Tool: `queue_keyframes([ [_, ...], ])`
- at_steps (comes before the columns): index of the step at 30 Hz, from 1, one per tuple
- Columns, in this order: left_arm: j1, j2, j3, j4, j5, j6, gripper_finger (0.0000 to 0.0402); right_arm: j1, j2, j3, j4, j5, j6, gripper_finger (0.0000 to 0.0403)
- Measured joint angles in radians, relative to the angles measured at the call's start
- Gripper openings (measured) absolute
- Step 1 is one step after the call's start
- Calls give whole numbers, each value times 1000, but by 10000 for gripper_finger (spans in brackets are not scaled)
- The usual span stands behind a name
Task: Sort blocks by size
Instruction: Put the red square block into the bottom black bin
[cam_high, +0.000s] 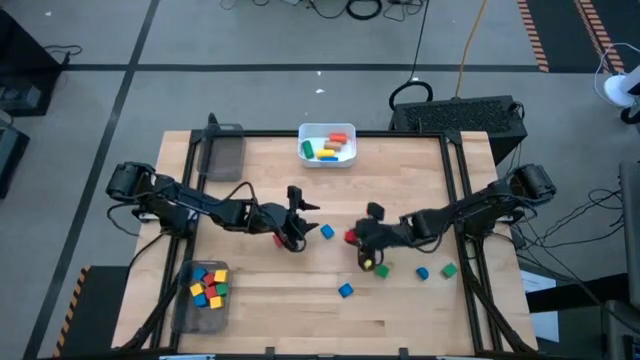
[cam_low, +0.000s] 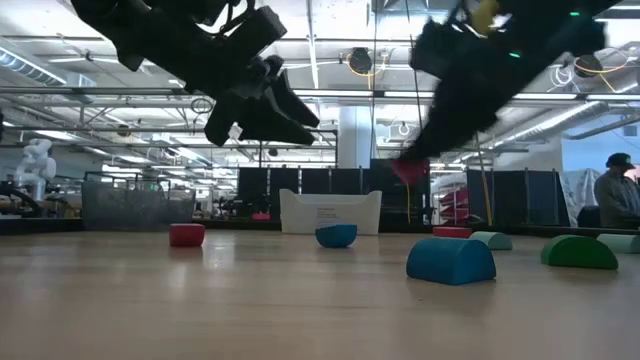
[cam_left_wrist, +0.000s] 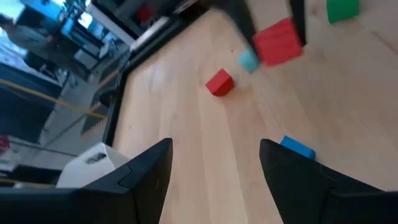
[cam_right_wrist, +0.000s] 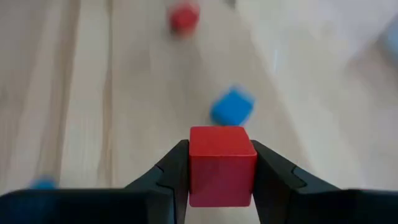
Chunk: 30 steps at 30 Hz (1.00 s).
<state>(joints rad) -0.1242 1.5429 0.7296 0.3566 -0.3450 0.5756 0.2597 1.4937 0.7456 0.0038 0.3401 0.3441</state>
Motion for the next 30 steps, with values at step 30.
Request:
queue_keyframes([
  [30, 6, 0, 1, 217, -82, 253, 244, -365, 55, 0, 608, -452, -73, 118],
])
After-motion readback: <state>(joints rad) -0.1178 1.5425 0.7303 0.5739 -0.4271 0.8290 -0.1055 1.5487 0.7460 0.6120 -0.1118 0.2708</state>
